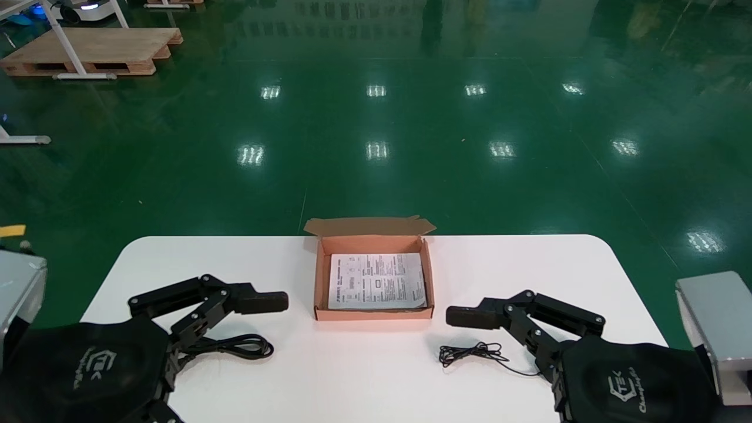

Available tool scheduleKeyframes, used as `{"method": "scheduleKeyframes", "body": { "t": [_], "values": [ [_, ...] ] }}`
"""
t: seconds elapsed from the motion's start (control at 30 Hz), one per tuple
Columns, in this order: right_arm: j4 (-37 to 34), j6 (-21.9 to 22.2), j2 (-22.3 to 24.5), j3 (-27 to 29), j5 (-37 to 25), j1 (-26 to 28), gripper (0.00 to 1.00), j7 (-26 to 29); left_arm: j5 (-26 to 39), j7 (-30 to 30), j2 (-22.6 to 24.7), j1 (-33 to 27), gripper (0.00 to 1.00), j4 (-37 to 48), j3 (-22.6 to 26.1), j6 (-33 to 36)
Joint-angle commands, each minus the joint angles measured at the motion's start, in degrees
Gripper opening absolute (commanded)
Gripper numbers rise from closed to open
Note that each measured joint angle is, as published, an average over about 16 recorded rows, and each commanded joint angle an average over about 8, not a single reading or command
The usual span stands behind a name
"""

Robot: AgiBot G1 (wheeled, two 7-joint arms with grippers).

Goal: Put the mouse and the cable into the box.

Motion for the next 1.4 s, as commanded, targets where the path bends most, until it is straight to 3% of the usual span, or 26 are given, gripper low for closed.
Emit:
{"method": "scheduleKeyframes", "body": {
  "t": [0.03, 1.27, 1.4],
  "values": [
    [0.0, 0.0, 0.0, 0.0, 0.0, 0.0, 1.0, 0.0, 0.0, 0.0, 0.0, 0.0, 1.0, 0.0, 0.0, 0.0],
    [0.01, -0.02, 0.01, 0.01, 0.01, -0.01, 1.0, 0.01, 0.16, 0.04, 0.08, -0.09, 1.0, 0.09, 0.1, -0.14],
    [-0.09, 0.52, -0.2, -0.21, -0.86, -0.09, 1.0, -0.44, 4.01, 1.21, -0.31, -1.0, 1.0, -1.09, 1.27, 0.28]
  ]
}}
